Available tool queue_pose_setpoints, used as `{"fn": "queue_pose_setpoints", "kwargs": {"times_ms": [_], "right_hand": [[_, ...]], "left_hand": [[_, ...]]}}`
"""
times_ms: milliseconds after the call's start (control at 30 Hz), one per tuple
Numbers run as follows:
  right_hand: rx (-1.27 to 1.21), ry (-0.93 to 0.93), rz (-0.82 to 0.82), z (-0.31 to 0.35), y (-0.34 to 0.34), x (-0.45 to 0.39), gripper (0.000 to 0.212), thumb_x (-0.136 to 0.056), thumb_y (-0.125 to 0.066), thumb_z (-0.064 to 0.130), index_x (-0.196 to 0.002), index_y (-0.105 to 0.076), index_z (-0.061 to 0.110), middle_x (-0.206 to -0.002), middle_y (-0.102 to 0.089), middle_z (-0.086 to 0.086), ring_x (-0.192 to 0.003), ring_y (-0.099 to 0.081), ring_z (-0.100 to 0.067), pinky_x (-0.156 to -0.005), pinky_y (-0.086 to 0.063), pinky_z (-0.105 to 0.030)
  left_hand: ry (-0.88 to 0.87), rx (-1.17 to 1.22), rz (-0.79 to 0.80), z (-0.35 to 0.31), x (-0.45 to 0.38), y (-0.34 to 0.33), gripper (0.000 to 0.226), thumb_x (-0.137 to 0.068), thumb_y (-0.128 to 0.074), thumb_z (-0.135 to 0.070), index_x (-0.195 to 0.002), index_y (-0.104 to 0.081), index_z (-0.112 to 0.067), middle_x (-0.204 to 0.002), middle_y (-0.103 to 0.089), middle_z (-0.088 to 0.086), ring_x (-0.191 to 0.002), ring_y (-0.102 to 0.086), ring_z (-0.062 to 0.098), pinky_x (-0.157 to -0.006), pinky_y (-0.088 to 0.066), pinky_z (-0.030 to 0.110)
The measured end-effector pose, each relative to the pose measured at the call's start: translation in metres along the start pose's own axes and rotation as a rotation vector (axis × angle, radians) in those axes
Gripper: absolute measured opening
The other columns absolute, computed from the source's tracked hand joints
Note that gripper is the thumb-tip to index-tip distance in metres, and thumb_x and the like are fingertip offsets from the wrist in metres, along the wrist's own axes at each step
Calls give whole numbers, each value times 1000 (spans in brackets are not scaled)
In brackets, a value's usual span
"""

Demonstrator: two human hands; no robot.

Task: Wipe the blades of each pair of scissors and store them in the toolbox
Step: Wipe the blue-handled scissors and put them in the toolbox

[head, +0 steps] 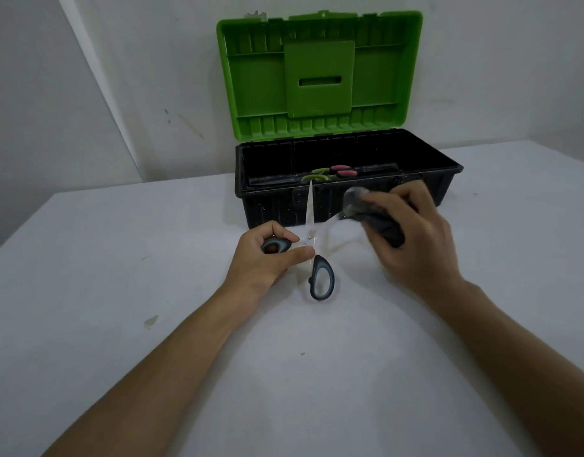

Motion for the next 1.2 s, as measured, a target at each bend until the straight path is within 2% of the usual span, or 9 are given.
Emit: {"fn": "queue_pose_setpoints", "kwargs": {"times_ms": [100,267,400,500,767,900,1000,1100,1200], "right_hand": [[27,132,123,14,-9,3,37,-85,-74,22,-121,-69,17,-104,-55,-5,-80,-54,-17,-57,-41,-21],[119,-8,63,5,-9,-3,38,-85,-75,19,-122,-67,15,-105,-55,-6,-81,-57,-21,-57,-37,-22],[77,202,151,14,-5,1,35,-87,-72,22,-121,-69,15,-105,-55,-9,-77,-53,-17,-56,-37,-23],[59,306,262,24,-15,1,30,-92,-67,27,-121,-69,19,-104,-56,-9,-76,-52,-17,-59,-35,-24],[120,148,218,22,-12,-11,30,-91,-68,29,-119,-70,19,-100,-52,-6,-79,-55,-18,-51,-41,-25],[192,-1,144,11,-3,-16,31,-91,-68,25,-121,-68,16,-103,-52,-8,-84,-57,-21,-54,-38,-24],[141,59,130,15,5,-15,35,-89,-69,27,-122,-68,15,-105,-54,-9,-82,-54,-16,-55,-41,-23],[49,186,271,27,4,-8,36,-86,-73,30,-120,-70,20,-103,-55,-2,-76,-51,-11,-52,-40,-22],[50,124,269,22,0,-10,35,-86,-72,32,-118,-70,20,-100,-55,0,-73,-48,-10,-52,-42,-24]], "left_hand": [[-8,-26,-14,1,1,1,25,-71,-85,-11,-70,-62,-19,-51,-43,-14,-40,-39,5,-40,-34,16],[31,-35,-12,0,1,1,24,-71,-86,-13,-71,-63,-19,-55,-42,-8,-40,-38,4,-40,-34,15],[48,-93,42,-5,2,-2,31,-67,-89,-19,-79,-60,-18,-59,-48,-5,-40,-40,4,-39,-35,18],[4,-252,45,-5,3,-2,39,-60,-93,-25,-82,-61,-18,-65,-55,-5,-53,-49,6,-51,-43,22],[-65,-318,127,-4,7,-6,39,-59,-94,-21,-78,-60,-16,-58,-56,-16,-52,-48,-1,-54,-41,14],[-51,-343,204,-8,8,-10,40,-59,-94,-22,-82,-62,-12,-76,-61,12,-65,-51,14,-60,-42,23],[-24,-322,205,-9,6,-10,40,-59,-94,-20,-83,-62,-11,-75,-58,10,-65,-50,18,-63,-43,29],[16,-271,210,-9,6,-7,37,-59,-94,-14,-79,-63,-16,-72,-58,12,-65,-51,22,-66,-48,38],[20,-284,241,-9,7,-5,36,-59,-94,-13,-77,-63,-18,-70,-62,6,-65,-56,19,-66,-51,37]]}}
Point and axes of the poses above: each hand's wrist, its own x-axis away from the middle knuckle, its own y-axis out of the back of the hand, z = x × y, the point moved 2 cm from there along -x, towards the middle knuckle
